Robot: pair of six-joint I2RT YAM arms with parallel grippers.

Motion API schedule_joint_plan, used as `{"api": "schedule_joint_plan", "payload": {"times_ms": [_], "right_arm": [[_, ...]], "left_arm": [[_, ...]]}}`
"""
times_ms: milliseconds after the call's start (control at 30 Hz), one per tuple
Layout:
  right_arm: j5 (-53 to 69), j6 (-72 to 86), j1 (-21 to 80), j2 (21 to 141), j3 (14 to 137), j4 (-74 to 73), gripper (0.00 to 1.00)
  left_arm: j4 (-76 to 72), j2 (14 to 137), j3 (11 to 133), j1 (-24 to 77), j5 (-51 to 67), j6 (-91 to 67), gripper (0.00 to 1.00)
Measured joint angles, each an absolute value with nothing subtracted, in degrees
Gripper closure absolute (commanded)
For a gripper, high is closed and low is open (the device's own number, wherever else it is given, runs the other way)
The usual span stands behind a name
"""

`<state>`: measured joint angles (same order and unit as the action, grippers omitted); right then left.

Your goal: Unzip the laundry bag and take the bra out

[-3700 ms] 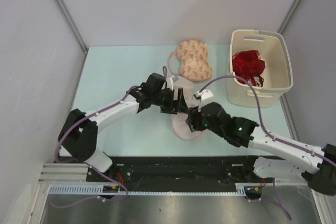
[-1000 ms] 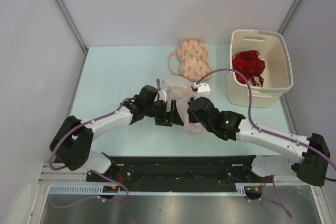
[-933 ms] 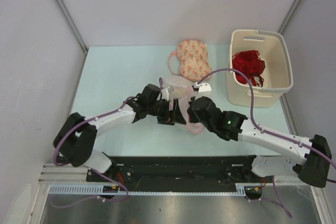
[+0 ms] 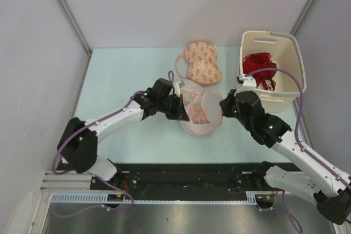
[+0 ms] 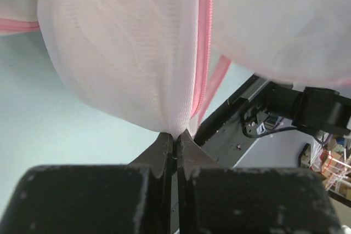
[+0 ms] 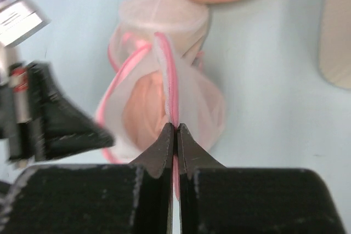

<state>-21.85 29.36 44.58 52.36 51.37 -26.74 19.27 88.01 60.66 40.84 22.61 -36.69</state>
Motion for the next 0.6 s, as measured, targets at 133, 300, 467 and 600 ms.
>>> {"api": "schedule_joint_plan", "payload": {"times_ms": [133, 300, 467, 600], "right_arm": [[-15.8, 28.3, 35.4, 50.2, 51.4, -25.4, 1.00], [-4.0, 28.4, 25.2, 51.9, 51.4, -21.4, 1.00], [-0.9, 28.4, 22.0, 60.9, 51.4, -19.4, 1.00], [-2.5, 28.8, 22.2, 67.6, 51.4, -19.8, 0.48]], "left_arm": [[22.7, 81.8, 60.1, 38.2, 22.7, -34.3, 1.00], [26.2, 75.3, 60.1, 34.9, 22.7, -31.6, 1.00], [28.5, 72.6, 59.6, 33.0, 22.8, -29.4, 1.00], [28.2, 72.3, 56.6, 31.0, 24.1, -29.3, 0.99]]}}
